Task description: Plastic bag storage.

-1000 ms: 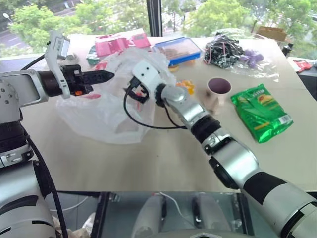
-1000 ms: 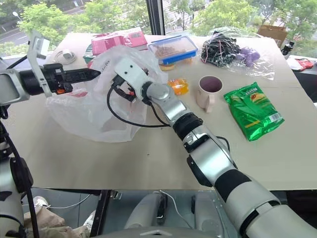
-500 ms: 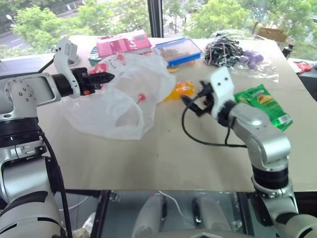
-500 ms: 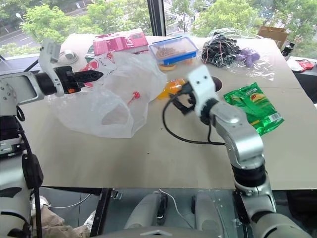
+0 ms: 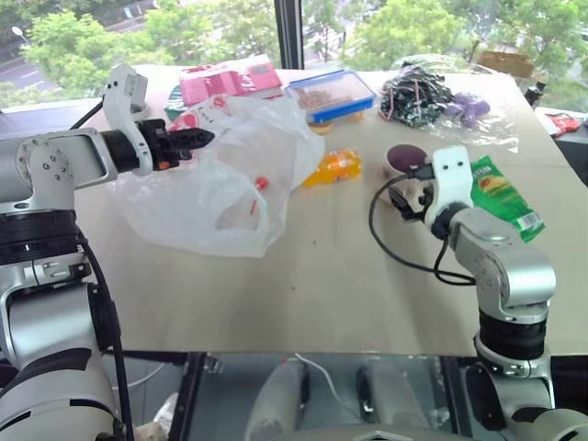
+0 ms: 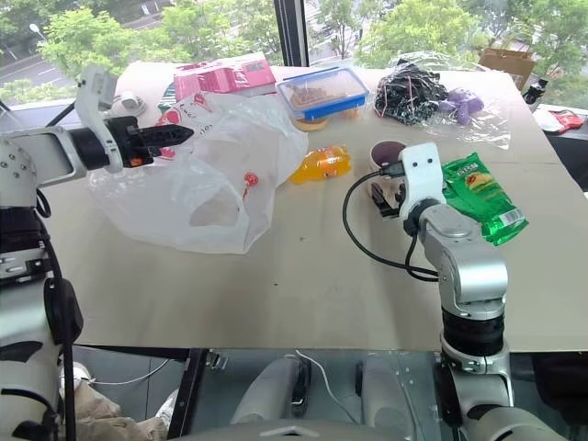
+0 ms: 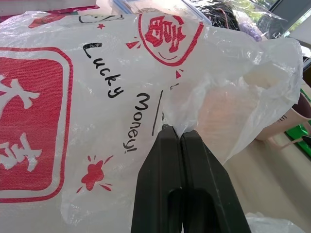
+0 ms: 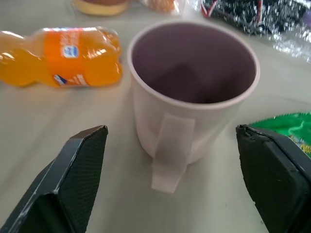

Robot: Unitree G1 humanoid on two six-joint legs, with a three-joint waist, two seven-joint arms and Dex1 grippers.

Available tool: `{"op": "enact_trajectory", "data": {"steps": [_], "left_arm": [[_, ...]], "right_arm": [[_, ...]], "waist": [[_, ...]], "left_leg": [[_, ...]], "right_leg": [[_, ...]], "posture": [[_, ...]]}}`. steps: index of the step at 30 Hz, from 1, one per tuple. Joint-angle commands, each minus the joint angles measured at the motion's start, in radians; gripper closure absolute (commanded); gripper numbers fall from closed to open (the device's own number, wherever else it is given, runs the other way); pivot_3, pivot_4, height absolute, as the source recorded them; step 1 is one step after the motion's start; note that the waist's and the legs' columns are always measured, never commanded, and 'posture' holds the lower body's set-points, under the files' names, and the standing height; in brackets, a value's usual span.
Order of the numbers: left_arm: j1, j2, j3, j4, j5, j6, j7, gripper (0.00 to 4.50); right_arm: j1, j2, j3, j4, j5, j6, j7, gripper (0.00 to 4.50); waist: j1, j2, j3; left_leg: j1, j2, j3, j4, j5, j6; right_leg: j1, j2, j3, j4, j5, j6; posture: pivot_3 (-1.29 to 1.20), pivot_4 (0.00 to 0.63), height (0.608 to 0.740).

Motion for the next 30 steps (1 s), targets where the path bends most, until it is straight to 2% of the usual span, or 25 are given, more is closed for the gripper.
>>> {"op": "enact_trajectory", "data": {"steps": [1, 5, 7, 10, 15, 19, 22, 25, 30], "left_arm": [[-0.018, 0.019, 0.024, -0.040, -0.006, -0.009, -0.001, 4.50], [-0.017, 0.019, 0.026, -0.043, -0.007, -0.006, 0.002, 4.50], [-0.016, 0.018, 0.027, -0.043, -0.007, -0.005, 0.004, 4.50], [-0.015, 0.012, 0.029, -0.046, -0.012, -0.002, 0.006, 4.50], [-0.013, -0.001, 0.024, -0.051, -0.013, -0.005, 0.005, 4.50], [-0.002, 0.000, 0.010, -0.070, -0.016, -0.006, -0.014, 4.50], [0.017, 0.014, 0.003, -0.101, -0.029, 0.002, -0.050, 4.50], [0.030, 0.040, 0.016, -0.137, -0.055, 0.015, -0.093, 4.50], [0.045, 0.062, 0.040, -0.188, -0.097, 0.045, -0.116, 4.50]], "right_arm": [[0.003, -0.016, -0.018, 0.028, 0.004, -0.066, 0.003, 1.52], [0.011, -0.045, -0.010, 0.042, 0.005, -0.095, 0.016, 3.51], [0.021, -0.069, 0.001, 0.036, 0.008, -0.113, 0.036, 4.13], [0.061, -0.124, 0.010, -0.035, 0.068, -0.135, 0.135, 4.13], [0.132, -0.224, -0.020, -0.292, 0.339, -0.051, 0.372, 4.13], [0.041, -0.167, 0.057, -0.310, 0.398, -0.016, 0.342, 4.13], [-0.059, -0.105, 0.157, -0.201, 0.359, -0.069, 0.311, 4.13], [-0.193, -0.008, 0.286, 0.064, 0.263, -0.221, 0.302, 4.13], [-0.316, 0.124, 0.385, 0.405, 0.174, -0.436, 0.349, 4.13]], "waist": [[0.000, 0.000, 0.000], [0.000, 0.000, 0.000], [0.001, 0.000, 0.000], [0.001, 0.000, 0.000], [-0.001, 0.000, 0.000], [-0.005, 0.000, 0.000], [-0.002, 0.000, 0.000], [-0.004, 0.000, 0.000], [0.000, 0.000, 0.000]], "left_leg": [[0.000, 0.000, 0.000, 0.000, 0.000, 0.000], [0.000, 0.000, 0.000, 0.000, 0.000, 0.000], [0.000, 0.000, 0.000, 0.000, 0.000, 0.000], [0.000, 0.000, 0.000, 0.000, 0.000, 0.000], [-0.001, 0.001, 0.000, 0.000, -0.001, 0.001], [0.000, 0.002, 0.000, 0.000, -0.001, 0.001], [0.002, 0.003, -0.001, 0.000, 0.000, 0.001], [0.001, 0.002, 0.000, 0.000, 0.000, 0.001], [0.000, 0.002, -0.001, 0.000, 0.002, -0.004]], "right_leg": [[0.000, 0.000, 0.000, 0.000, 0.000, 0.000], [0.000, 0.000, 0.000, 0.000, 0.000, 0.000], [0.000, 0.000, 0.000, 0.000, 0.000, 0.000], [0.000, 0.002, 0.000, 0.000, 0.000, 0.000], [0.001, 0.002, -0.001, -0.002, 0.000, 0.000], [0.001, 0.002, -0.001, -0.001, 0.000, 0.000], [0.001, 0.003, -0.001, 0.000, 0.000, 0.000], [0.001, 0.002, 0.000, 0.000, 0.000, 0.000], [0.001, 0.003, -0.001, -0.002, 0.000, -0.001]], "posture": [[0.00, 0.150, 0.732], [0.00, 0.150, 0.732], [0.00, 0.150, 0.732], [0.00, 0.150, 0.732], [0.00, 0.150, 0.732], [0.00, 0.150, 0.732], [0.00, 0.150, 0.732], [0.00, 0.150, 0.732], [0.00, 0.150, 0.732]]}}
